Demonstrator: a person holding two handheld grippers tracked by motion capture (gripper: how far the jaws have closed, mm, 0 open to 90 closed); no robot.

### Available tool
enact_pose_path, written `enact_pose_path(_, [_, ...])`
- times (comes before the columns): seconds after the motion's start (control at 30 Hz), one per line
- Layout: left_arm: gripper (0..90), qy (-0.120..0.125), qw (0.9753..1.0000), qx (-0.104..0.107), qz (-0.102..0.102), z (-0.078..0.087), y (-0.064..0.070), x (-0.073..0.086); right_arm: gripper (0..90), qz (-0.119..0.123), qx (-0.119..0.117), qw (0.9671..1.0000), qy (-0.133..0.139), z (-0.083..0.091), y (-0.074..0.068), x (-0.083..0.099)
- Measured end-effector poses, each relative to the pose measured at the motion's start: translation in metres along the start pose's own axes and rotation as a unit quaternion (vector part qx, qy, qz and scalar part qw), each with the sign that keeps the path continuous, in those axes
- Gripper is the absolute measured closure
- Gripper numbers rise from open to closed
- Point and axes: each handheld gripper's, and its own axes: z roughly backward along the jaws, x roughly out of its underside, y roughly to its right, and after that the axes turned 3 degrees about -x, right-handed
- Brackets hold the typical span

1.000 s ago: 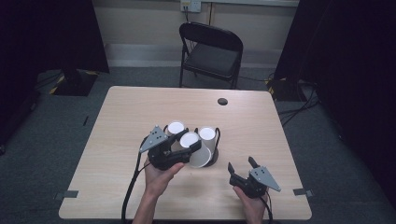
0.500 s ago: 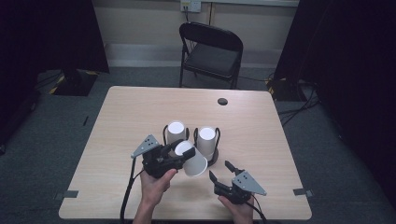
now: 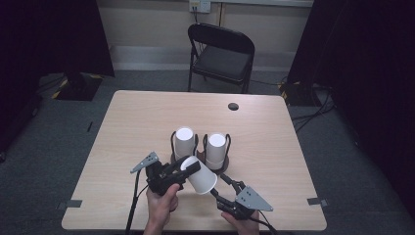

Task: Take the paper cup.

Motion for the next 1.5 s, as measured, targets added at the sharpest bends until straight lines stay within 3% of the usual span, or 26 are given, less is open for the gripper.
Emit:
enact_pose_path(0.17, [35.6, -0.004, 0.9999, 0.011, 0.012, 0.003, -0.002, 0.002, 52.3, 0.011, -0.015, 0.9993, 0.031, 0.001, -0.001, -0.002])
enact_pose_path(0.4, [35.7, -0.004, 0.9992, 0.016, 0.036, 0.002, -0.007, 0.009, 61.1, 0.027, -0.015, 0.9988, 0.037, 0.001, -0.001, -0.003])
enact_pose_path(0.63, [35.7, -0.005, 0.9955, 0.042, 0.084, 0.002, -0.016, 0.012, 64.4, 0.034, -0.031, 0.9976, 0.051, 0.0, -0.002, -0.004])
enact_pose_path(0.83, [35.7, -0.008, 0.9918, 0.064, 0.11, 0.0, -0.018, 0.016, 68.5, 0.044, -0.039, 0.9962, 0.064, -0.004, -0.001, -0.007])
enact_pose_path(1.13, [35.6, -0.015, 0.9903, 0.079, 0.113, -0.004, -0.01, 0.016, 73.6, 0.063, -0.037, 0.9945, 0.074, -0.01, -0.003, -0.015])
enact_pose_path(1.3, [35.5, -0.029, 0.9886, 0.092, 0.115, -0.007, -0.01, 0.016, 76.1, 0.054, -0.03, 0.9948, 0.081, -0.011, 0.001, -0.018])
enact_pose_path(1.4, [35.4, -0.028, 0.9876, 0.099, 0.119, -0.009, -0.011, 0.016, 78.4, 0.061, -0.028, 0.9943, 0.082, -0.012, 0.001, -0.019])
enact_pose_path(1.5, [35.1, -0.03, 0.9885, 0.096, 0.113, -0.01, -0.011, 0.015, 82.6, 0.067, -0.029, 0.9942, 0.079, -0.01, 0.0, -0.019])
